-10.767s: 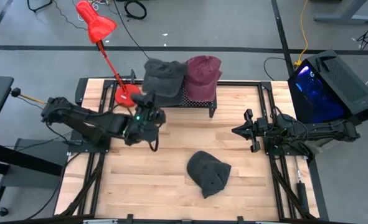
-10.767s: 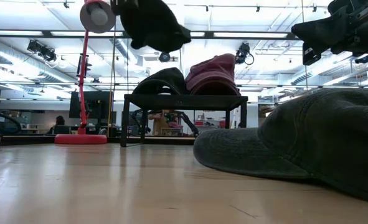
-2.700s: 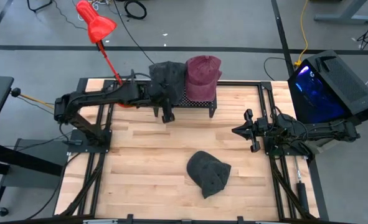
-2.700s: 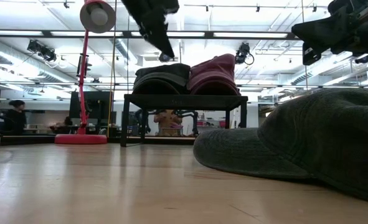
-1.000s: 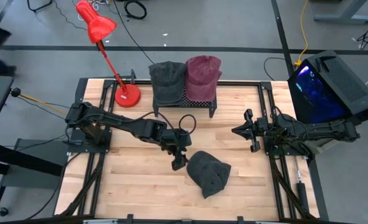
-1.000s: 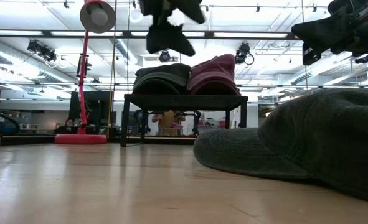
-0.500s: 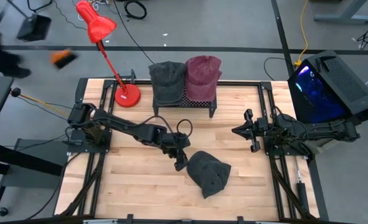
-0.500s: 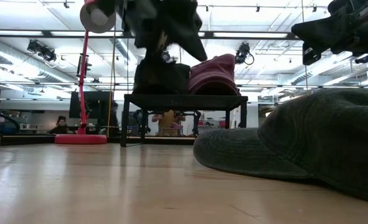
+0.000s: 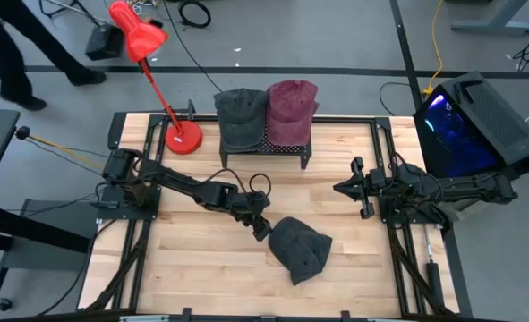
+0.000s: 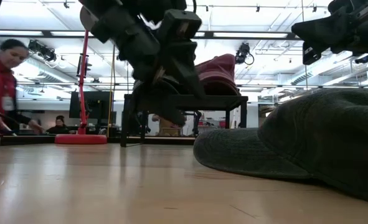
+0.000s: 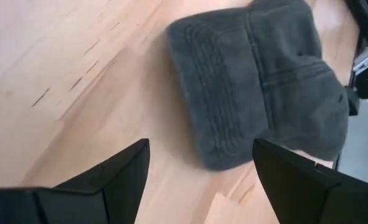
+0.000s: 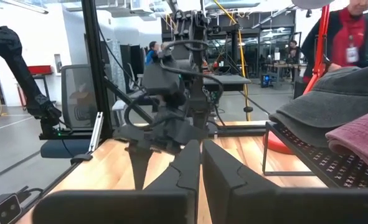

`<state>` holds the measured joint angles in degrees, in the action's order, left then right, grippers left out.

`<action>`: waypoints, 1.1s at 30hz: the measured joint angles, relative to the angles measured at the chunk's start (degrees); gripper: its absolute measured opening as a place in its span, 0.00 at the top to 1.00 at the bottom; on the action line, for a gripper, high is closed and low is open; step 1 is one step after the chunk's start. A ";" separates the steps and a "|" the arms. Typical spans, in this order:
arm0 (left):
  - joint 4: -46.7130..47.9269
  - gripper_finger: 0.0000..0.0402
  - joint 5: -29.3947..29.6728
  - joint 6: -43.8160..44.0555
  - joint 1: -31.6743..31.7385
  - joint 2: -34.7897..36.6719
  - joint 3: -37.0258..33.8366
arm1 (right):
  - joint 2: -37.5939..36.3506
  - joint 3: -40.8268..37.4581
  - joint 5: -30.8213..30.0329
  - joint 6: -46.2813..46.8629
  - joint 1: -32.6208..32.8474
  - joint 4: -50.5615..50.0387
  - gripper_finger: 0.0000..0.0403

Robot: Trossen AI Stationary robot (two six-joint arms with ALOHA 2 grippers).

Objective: Pick & Place hat
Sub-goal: Stack the black cap on top of the black cap on the shelf

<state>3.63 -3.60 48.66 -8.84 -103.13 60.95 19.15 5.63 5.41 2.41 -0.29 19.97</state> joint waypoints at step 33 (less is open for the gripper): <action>-12.74 0.55 -8.30 0.14 1.92 -7.72 0.15 | -0.02 0.00 0.00 -0.02 0.00 -0.27 0.94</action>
<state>-9.11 -11.90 48.80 -6.92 -110.85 61.10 19.14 5.63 5.41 2.39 -0.30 19.70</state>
